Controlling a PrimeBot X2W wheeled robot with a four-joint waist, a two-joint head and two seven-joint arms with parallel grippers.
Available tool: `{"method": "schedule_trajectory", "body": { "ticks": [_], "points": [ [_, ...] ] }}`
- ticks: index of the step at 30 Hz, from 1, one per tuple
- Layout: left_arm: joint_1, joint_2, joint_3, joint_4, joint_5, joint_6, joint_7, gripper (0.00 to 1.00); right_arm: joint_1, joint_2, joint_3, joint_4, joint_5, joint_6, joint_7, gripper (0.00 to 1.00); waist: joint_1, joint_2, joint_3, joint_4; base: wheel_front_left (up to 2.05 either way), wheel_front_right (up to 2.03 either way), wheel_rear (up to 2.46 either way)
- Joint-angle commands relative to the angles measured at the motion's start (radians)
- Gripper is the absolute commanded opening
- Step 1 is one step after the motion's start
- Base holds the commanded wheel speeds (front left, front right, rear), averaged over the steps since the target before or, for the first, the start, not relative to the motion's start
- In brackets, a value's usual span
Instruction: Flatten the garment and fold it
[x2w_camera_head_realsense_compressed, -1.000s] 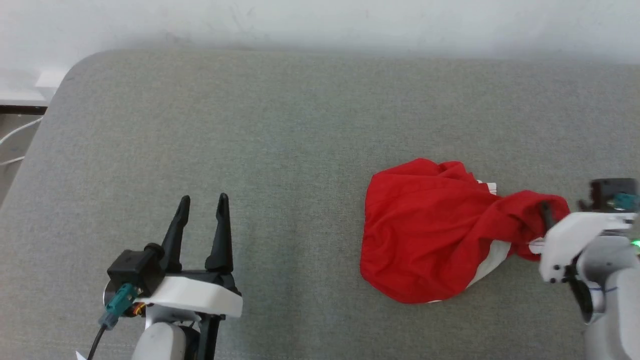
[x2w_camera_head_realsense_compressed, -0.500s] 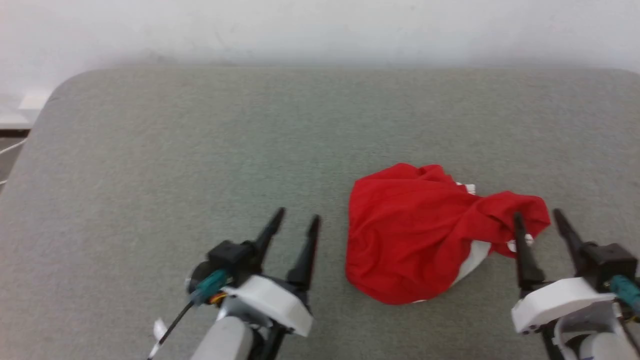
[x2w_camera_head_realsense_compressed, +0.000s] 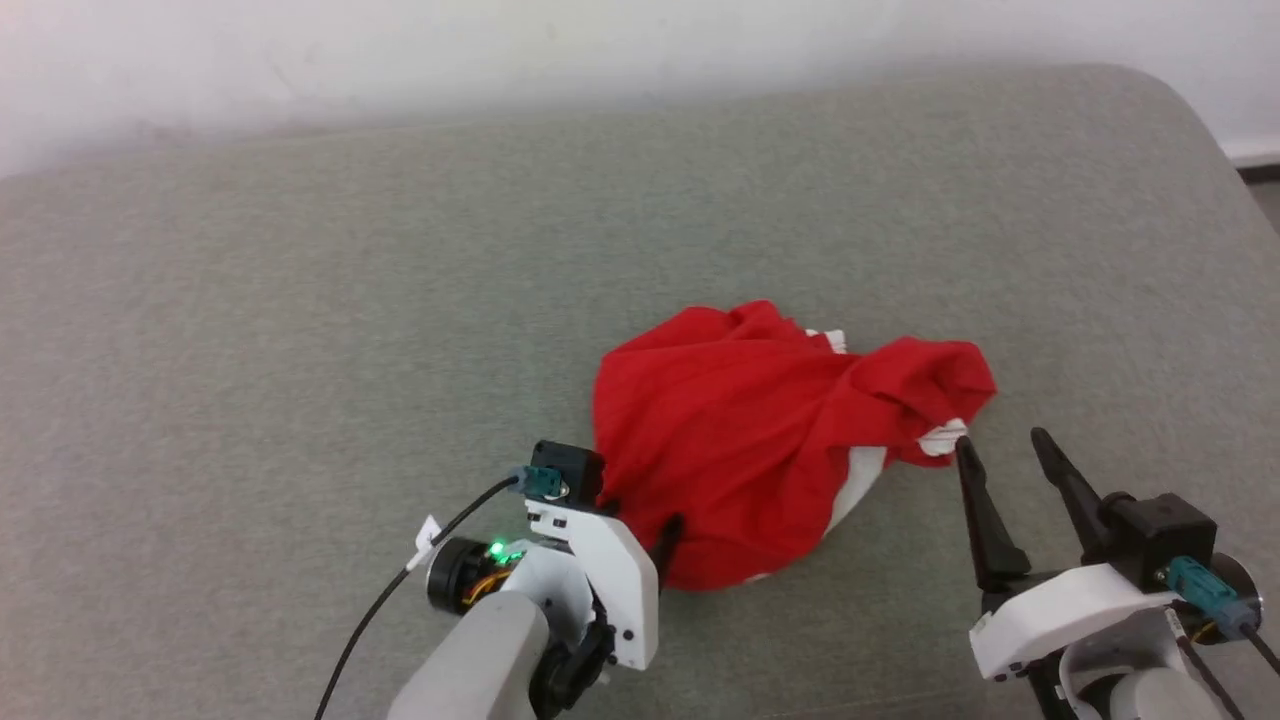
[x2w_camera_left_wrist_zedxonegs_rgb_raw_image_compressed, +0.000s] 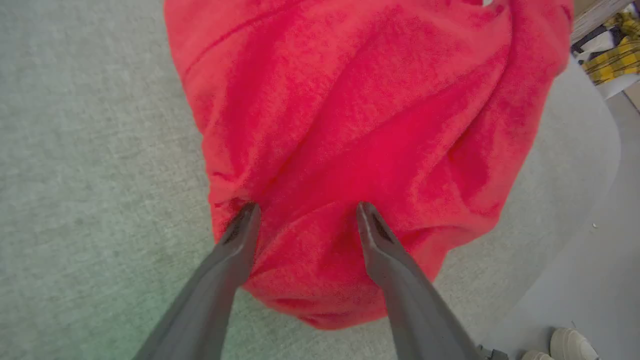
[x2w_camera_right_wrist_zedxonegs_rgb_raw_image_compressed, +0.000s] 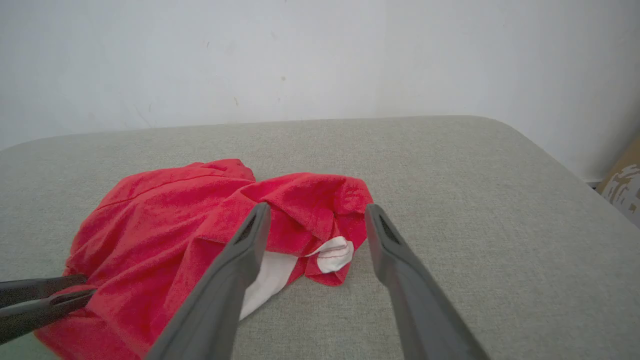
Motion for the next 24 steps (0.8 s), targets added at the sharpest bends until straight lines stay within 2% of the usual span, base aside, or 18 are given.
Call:
{"method": "schedule_trajectory", "body": {
  "ticks": [1, 2, 3, 4, 5, 9, 10, 18, 24],
  "points": [
    [-0.017, 0.003, 0.005, 0.031, -0.009, 0.033, 0.053, 1.00, -0.013, 0.002, 0.006, 0.007, 0.009, -0.001, -0.008, 1.00, -0.0001, -0.0001, 0.023, -0.034, 0.00, 0.00, 0.00],
    [-0.023, 0.006, 0.009, 0.040, -0.009, 0.050, 0.073, 1.00, -0.015, 0.002, 0.009, 0.011, 0.014, -0.001, -0.010, 1.00, -0.0001, -0.0001, 0.024, -0.038, 0.00, 0.00, 0.00],
    [-0.030, 0.010, 0.017, 0.044, -0.008, 0.069, 0.082, 0.88, -0.018, 0.002, 0.011, 0.014, 0.018, -0.001, -0.011, 1.00, -0.0001, -0.0001, 0.026, -0.041, 0.00, 0.00, 0.00],
    [-0.035, 0.016, 0.023, 0.043, -0.004, 0.084, 0.082, 0.32, -0.020, 0.002, 0.013, 0.018, 0.020, -0.001, -0.013, 1.00, -0.0001, -0.0001, 0.027, -0.042, 0.00, 0.00, 0.00],
    [-0.038, 0.022, 0.030, 0.042, -0.004, 0.097, 0.081, 0.00, -0.021, 0.002, 0.014, 0.021, 0.023, -0.001, -0.014, 1.00, -0.0001, -0.0001, 0.027, -0.043, 0.00, 0.00, 0.00],
    [-0.038, 0.042, 0.054, 0.032, -0.008, 0.122, 0.068, 0.00, -0.024, 0.002, 0.016, 0.029, 0.031, -0.001, -0.015, 1.00, -0.0001, -0.0001, 0.028, -0.035, 0.00, 0.00, 0.00],
    [-0.038, 0.065, 0.075, 0.026, -0.007, 0.142, 0.048, 0.00, -0.027, 0.002, 0.019, 0.035, 0.036, -0.001, -0.015, 1.00, -0.0001, -0.0001, 0.028, -0.025, 0.00, 0.00, 0.00],
    [-0.012, 0.118, 0.138, -0.002, -0.037, 0.171, 0.009, 0.00, -0.030, 0.002, 0.019, 0.046, 0.038, -0.001, -0.013, 1.00, -0.0001, -0.0001, 0.016, 0.016, 0.00, 0.00, 0.00],
    [0.017, 0.188, 0.221, -0.045, -0.039, 0.242, -0.079, 0.00, -0.033, 0.002, 0.025, 0.044, 0.032, -0.001, -0.005, 1.00, -0.0001, -0.0001, 0.007, 0.032, 0.00, 0.00, 0.00]
  ]
}}
